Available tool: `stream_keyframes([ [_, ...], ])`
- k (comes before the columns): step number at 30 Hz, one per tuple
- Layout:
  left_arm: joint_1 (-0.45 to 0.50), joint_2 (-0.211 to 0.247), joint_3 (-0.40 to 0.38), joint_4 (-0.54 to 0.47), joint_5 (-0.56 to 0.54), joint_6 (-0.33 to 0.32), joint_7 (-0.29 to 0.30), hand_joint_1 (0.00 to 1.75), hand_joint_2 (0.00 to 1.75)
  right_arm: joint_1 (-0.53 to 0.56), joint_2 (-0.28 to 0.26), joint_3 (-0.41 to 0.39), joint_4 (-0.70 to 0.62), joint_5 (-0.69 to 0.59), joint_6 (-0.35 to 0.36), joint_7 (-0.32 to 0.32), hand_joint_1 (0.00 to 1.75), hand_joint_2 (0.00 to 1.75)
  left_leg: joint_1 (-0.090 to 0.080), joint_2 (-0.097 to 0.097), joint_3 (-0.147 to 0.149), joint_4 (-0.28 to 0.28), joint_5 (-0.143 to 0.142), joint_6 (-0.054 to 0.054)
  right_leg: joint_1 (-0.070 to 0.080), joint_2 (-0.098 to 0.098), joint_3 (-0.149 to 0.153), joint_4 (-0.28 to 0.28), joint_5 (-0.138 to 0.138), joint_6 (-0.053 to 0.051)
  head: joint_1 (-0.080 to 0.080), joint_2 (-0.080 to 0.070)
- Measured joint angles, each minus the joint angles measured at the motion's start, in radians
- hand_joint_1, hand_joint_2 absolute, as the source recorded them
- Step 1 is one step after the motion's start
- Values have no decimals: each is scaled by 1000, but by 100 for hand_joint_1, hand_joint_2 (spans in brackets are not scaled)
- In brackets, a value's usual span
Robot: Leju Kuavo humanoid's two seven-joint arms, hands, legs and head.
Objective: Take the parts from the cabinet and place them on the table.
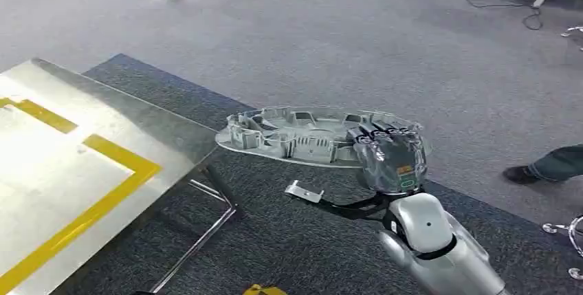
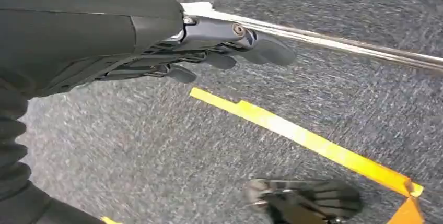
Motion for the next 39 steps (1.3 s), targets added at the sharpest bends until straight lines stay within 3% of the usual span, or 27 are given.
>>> stream_keyframes([
  [1,0,0,0,0,0,0,0,0,175,1,0,0,0,0,0,0,175,175,0,0,-22,50,-14,0,2,-14,0,0,-1,-1,-1,0],
  [2,2,0,0,0,0,0,0,0,175,1,0,1,0,0,0,0,175,175,0,0,-20,51,-1,1,4,-28,1,0,-2,-2,0,0],
  [4,4,0,0,0,0,0,0,0,175,1,0,2,0,0,0,-2,175,175,-4,8,48,-73,76,11,9,-54,6,1,-6,-3,0,0],
  [5,3,2,0,0,0,0,0,0,175,1,0,2,-1,0,0,-2,175,175,-9,32,102,-170,118,20,12,-67,11,0,-8,-2,-1,0],
  [6,2,2,0,0,0,0,0,0,175,0,0,2,-1,0,0,-1,175,175,-20,86,136,-236,123,31,13,-77,14,0,-11,0,0,0],
  [7,-3,4,0,0,0,0,0,0,175,-1,0,1,-1,0,0,-1,175,175,-29,98,144,-255,113,36,23,-89,12,3,-15,6,0,0],
  [10,1,5,0,0,0,0,0,0,175,-2,0,2,-1,0,0,0,175,175,-30,60,134,-254,116,45,22,-127,18,-3,-18,16,2,0],
  [11,3,5,0,0,0,0,0,0,175,-2,0,2,-3,0,0,0,175,175,-21,47,143,-266,124,54,21,-120,18,1,-26,26,1,0],
  [12,5,2,0,0,0,0,0,0,175,-2,0,2,-3,0,0,-1,175,175,-17,38,143,-268,126,56,16,-56,7,20,-41,30,6,0],
  [13,2,2,0,0,0,0,0,0,175,-2,0,2,-5,0,0,-1,175,175,-15,27,142,-268,127,60,13,-12,-17,74,-71,33,8,0],
  [15,-4,2,0,0,0,0,0,0,175,1,-3,1,-5,0,0,-1,175,175,-14,-1,139,-268,127,64,10,11,-106,252,-148,41,14,0],
  [16,-4,1,0,0,0,0,0,0,175,1,-4,1,-5,0,0,0,175,175,-15,-13,140,-267,127,64,10,11,-137,309,-162,43,13,0],
  [17,-3,1,0,0,0,0,0,0,175,2,-4,1,-5,0,0,-1,175,175,-15,-27,141,-267,127,64,10,12,-150,319,-150,44,13,0],
  [19,-1,0,0,0,0,0,0,0,175,3,-5,1,-5,0,0,0,175,175,-13,-54,144,-266,126,63,7,14,-106,210,-67,43,13,0],
  [20,-1,-2,0,0,0,0,0,0,175,2,-5,1,-5,0,0,-1,175,175,-12,-67,148,-265,125,60,4,24,-64,118,-17,41,13,0],
  [21,-1,-2,0,0,0,0,0,0,175,1,-5,1,-5,0,0,-1,175,175,-10,-77,148,-263,122,55,-1,52,-29,35,12,41,14,0],
  [22,-3,-1,0,0,0,0,0,0,175,1,-5,1,-5,0,0,-1,175,175,-16,-88,141,-255,121,47,-2,70,-10,16,-2,39,13,0],
  [25,2,-1,0,0,0,0,0,0,175,-1,-5,1,-6,0,0,-1,175,175,-8,-110,129,-257,130,30,5,52,-9,14,-7,21,12,0],
  [26,5,3,0,0,0,0,0,0,175,-1,-5,2,-6,0,0,-1,175,175,-10,-122,128,-256,128,25,-3,41,-6,7,-4,14,13,0],
  [27,6,-2,0,0,-1,0,0,0,175,0,-6,2,-6,0,0,-1,175,175,-12,-87,124,-244,114,20,-4,30,-1,3,-2,6,11,0],
  [29,1,0,0,0,-1,0,0,0,175,0,-6,0,-6,0,0,1,175,175,-12,-21,71,-131,47,9,-2,13,0,1,-3,-3,2,0],
  [31,-1,0,0,0,-1,0,0,0,175,1,-6,0,-6,0,0,0,175,175,-7,-1,-6,30,-15,4,1,-6,1,1,-6,-7,1,0],
  [32,0,-1,0,0,-1,0,0,0,175,2,-6,1,-6,0,0,0,175,175,-6,0,-21,60,-16,2,1,-12,1,1,-6,-8,0,0],
  [34,2,-1,0,0,-1,0,0,0,175,3,-6,2,-6,0,0,-1,175,175,-5,0,18,-18,50,5,2,-22,6,1,-9,-7,0,0],
  [36,2,1,0,0,-1,0,0,0,175,1,-6,2,-6,0,0,-1,175,175,-8,11,110,-197,138,19,4,-30,14,1,-14,-3,0,0],
  [37,1,3,0,0,-1,0,0,0,175,0,-6,1,-6,0,0,-1,175,175,-15,23,135,-234,126,24,9,-34,14,1,-17,1,2,0],
  [39,-1,3,0,0,-1,0,0,0,175,-2,-6,1,-6,0,0,0,175,175,-16,20,134,-253,120,29,12,-39,8,3,-17,10,2,0],
])
